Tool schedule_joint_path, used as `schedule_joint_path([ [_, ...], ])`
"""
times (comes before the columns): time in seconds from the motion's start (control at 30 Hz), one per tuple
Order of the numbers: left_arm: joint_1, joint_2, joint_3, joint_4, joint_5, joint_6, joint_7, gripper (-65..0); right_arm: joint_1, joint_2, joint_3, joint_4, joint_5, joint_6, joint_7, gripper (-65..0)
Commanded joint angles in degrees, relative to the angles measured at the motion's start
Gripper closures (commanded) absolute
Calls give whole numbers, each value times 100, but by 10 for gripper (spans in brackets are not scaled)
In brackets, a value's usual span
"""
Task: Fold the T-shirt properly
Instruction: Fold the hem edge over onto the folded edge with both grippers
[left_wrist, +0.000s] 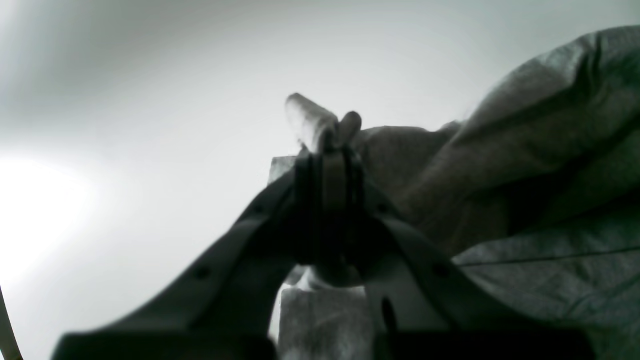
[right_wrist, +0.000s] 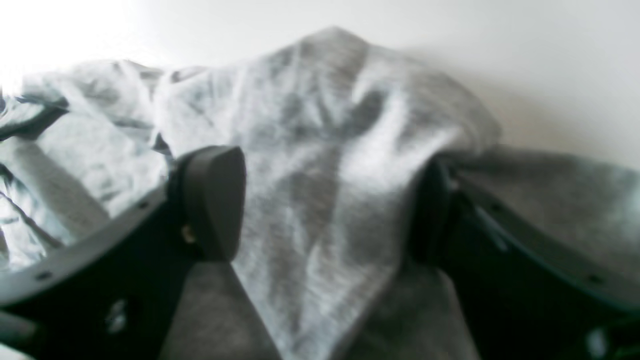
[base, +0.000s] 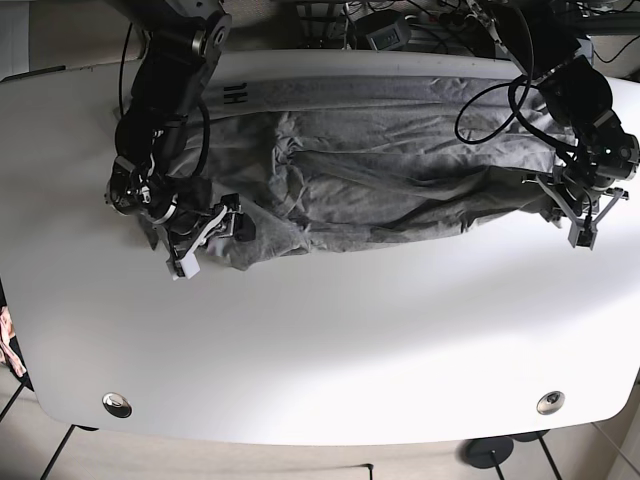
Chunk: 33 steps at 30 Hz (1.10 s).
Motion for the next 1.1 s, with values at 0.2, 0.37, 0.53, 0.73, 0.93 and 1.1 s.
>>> schedule_joint_path([
  [0.2,-98,-86,-13,97,-46,-6,-106,0,222,-44,7,90,48,12,305,-21],
  [0.37,-115,-86,-39,317,-169,-6,-45,0,64,71,24,1048,57,12,-38,-14],
  [0.53,-98,-113,-57,1073,-1004,-6,597,0,-297,80,59,2780,92,12,-829,-14],
  [0.73,175,-148,-66,1108,-1013,-6,597,0,-736,44,314,4248,110,12,-1963,-14],
  [0.93,773,-280,-242,1108,-1022,-6,588,0,-1616,343,1035,4283,1525,12,-2236,-14],
  [1.1,1230,-289,-435,1117,-1039,-6,597,0,-2372,581,1062,4266,2413,12,-2262,-14],
])
